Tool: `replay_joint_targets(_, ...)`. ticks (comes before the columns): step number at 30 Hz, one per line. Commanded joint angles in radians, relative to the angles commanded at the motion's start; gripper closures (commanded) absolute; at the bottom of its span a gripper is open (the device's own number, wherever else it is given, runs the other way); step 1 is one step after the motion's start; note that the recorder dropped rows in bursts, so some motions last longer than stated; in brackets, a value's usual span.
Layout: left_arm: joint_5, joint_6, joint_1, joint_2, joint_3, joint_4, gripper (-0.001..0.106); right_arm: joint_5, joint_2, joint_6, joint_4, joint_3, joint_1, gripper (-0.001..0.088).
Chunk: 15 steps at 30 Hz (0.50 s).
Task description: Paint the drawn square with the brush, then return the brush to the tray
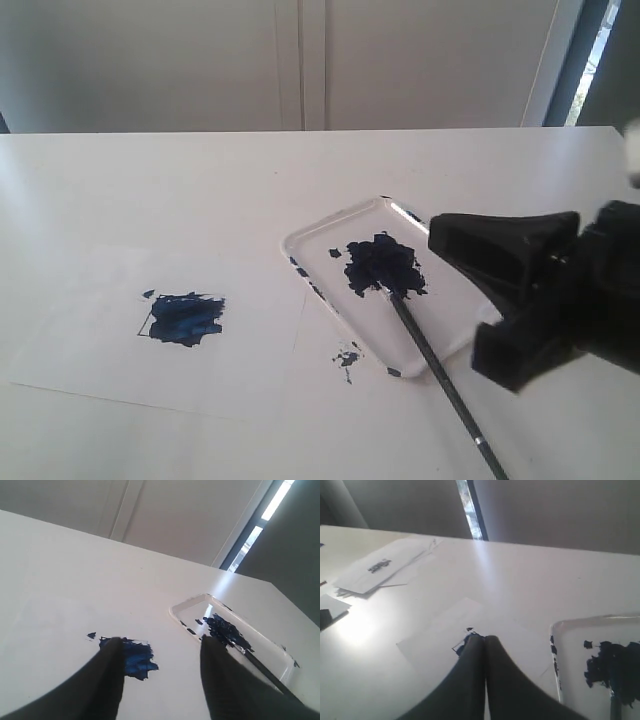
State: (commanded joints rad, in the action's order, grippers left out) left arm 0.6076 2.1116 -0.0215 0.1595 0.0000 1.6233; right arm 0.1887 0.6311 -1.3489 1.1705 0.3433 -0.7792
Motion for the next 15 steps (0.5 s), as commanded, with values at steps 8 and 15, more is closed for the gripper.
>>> replay_joint_targets(8, 0.027, 0.000, 0.000, -0.022, 0.000, 0.023, 0.053, 0.168, -0.212, 0.007, -0.098, -0.207, 0.000, 0.0868)
replay_joint_targets(15, 0.080, 0.000, 0.000, -0.022, 0.000, 0.071, 0.053, 0.263, -0.340, 0.014, -0.147, -0.343, 0.000, 0.0868)
